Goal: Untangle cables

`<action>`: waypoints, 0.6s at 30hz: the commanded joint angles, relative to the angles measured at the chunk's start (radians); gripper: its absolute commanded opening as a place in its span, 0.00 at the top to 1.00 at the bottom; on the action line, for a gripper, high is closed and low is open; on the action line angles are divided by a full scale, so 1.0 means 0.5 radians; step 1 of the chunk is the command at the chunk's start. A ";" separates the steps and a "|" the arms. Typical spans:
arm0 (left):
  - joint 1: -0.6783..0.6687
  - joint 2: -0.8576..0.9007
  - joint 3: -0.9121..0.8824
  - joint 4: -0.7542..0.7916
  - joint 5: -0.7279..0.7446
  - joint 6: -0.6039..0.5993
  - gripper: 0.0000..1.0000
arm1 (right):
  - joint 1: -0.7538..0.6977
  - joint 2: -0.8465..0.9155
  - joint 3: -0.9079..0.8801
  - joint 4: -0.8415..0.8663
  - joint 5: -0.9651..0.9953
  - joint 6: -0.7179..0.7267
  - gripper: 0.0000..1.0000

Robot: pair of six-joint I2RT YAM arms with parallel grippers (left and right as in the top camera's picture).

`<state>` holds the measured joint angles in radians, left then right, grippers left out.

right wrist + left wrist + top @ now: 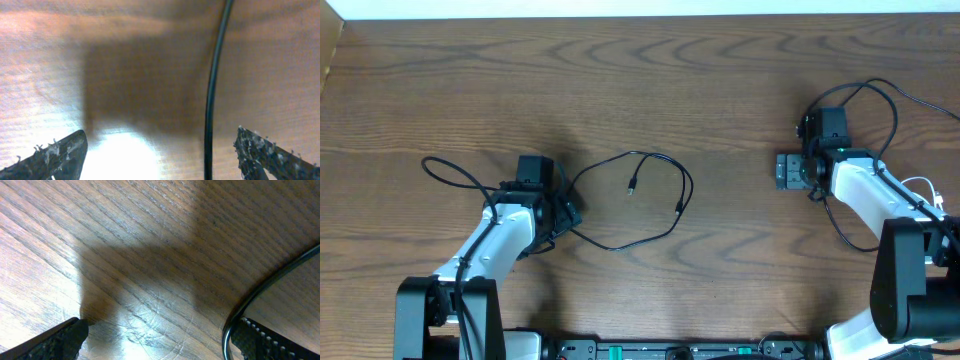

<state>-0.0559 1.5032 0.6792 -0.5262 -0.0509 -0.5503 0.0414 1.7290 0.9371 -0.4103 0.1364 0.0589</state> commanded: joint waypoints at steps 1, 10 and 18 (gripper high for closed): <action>0.001 0.069 -0.073 -0.029 -0.020 0.011 0.02 | -0.002 0.018 -0.009 0.054 -0.030 -0.078 0.07; 0.001 0.069 -0.073 -0.029 -0.020 0.012 0.02 | -0.001 0.068 -0.012 0.216 -0.243 -0.159 0.01; 0.001 0.069 -0.073 -0.030 -0.020 0.012 0.02 | -0.001 0.068 -0.012 0.213 -0.303 -0.196 0.01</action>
<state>-0.0559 1.5032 0.6792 -0.5262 -0.0509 -0.5503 0.0414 1.7592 0.9363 -0.3050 0.0090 -0.0166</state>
